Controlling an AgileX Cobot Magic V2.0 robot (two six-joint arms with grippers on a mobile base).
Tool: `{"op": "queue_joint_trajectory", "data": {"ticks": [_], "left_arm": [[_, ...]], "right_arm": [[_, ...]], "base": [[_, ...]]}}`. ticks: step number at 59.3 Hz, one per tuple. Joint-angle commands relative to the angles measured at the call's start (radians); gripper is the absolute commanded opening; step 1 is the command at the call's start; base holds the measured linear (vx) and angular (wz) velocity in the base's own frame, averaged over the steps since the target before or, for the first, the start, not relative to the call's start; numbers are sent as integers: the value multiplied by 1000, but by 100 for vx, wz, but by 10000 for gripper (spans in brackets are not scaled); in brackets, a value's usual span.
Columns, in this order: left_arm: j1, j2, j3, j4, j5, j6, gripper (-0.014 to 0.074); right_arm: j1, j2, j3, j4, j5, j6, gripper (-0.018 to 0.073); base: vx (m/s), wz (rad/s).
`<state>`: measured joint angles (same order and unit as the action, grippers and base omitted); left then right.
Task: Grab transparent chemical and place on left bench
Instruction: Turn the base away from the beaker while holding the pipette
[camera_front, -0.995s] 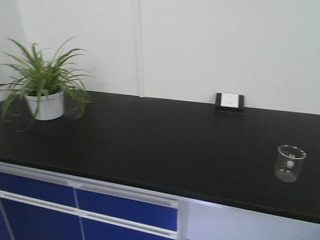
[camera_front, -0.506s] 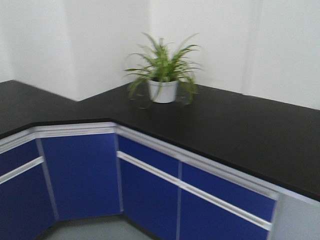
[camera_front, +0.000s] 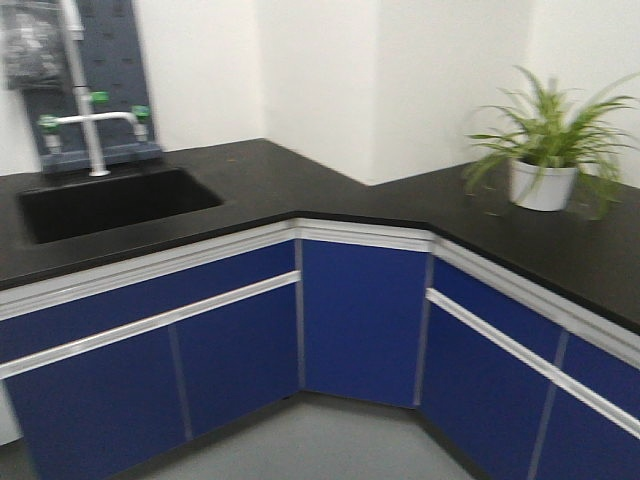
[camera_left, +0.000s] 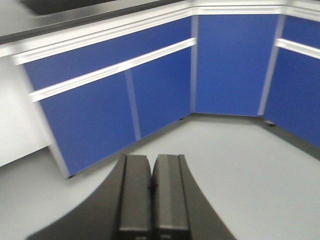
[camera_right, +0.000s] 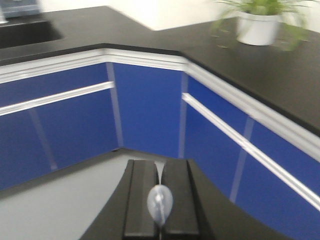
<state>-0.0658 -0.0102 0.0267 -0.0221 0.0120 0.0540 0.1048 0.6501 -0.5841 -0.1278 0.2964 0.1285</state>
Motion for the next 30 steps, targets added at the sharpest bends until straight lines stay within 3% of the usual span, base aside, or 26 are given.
{"op": "queue_joint_trajectory", "data": {"ticks": [1,30], "left_arm": [[-2,-19,16,-1,-78,-8,-3],[-2,-19,16,-1,-78,-8,-3]], "right_arm": [[-5,-2,-34,-5,-80,-2,-3],[-5,-2,-34,-5,-80,-2,-3]], "base": [[-15,66],[-8,72]]}}
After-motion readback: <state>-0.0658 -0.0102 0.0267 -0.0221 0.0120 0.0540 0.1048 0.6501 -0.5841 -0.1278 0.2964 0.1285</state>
